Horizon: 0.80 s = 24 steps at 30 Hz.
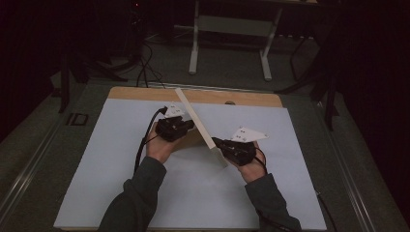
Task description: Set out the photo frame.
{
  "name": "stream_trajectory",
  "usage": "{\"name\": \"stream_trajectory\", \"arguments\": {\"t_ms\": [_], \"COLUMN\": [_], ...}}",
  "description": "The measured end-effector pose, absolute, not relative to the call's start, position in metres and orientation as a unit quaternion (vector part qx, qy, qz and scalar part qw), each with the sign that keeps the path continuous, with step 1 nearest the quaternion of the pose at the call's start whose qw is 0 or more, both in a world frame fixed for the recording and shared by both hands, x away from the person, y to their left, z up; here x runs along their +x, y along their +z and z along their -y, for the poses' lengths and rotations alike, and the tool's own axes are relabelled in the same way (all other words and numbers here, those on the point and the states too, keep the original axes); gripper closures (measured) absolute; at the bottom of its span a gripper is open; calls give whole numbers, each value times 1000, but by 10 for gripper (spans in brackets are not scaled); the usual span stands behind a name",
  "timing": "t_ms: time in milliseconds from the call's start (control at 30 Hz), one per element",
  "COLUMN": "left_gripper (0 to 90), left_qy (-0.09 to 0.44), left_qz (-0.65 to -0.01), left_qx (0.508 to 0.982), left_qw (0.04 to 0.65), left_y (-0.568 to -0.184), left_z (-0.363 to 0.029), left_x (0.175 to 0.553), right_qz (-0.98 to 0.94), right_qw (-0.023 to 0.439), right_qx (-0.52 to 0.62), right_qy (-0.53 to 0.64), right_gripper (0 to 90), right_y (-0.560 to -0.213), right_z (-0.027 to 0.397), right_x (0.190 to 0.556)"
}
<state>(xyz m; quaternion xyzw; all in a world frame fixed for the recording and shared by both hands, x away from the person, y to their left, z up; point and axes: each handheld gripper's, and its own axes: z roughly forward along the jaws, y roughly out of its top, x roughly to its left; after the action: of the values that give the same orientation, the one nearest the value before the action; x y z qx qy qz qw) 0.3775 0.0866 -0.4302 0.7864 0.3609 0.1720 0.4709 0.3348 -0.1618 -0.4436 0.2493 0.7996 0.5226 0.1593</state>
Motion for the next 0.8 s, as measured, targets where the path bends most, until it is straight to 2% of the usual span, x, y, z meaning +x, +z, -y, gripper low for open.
{"name": "stream_trajectory", "arguments": {"t_ms": [800], "left_gripper": [900], "left_qy": [161], "left_qz": [-323], "left_qx": [796], "left_qw": [486], "left_y": [-427], "left_z": [-71], "left_x": [373], "right_qz": [-796], "right_qw": [159], "right_qx": [253], "right_qy": [526], "right_gripper": [896], "right_y": [-444], "right_z": [159], "right_x": [337]}}
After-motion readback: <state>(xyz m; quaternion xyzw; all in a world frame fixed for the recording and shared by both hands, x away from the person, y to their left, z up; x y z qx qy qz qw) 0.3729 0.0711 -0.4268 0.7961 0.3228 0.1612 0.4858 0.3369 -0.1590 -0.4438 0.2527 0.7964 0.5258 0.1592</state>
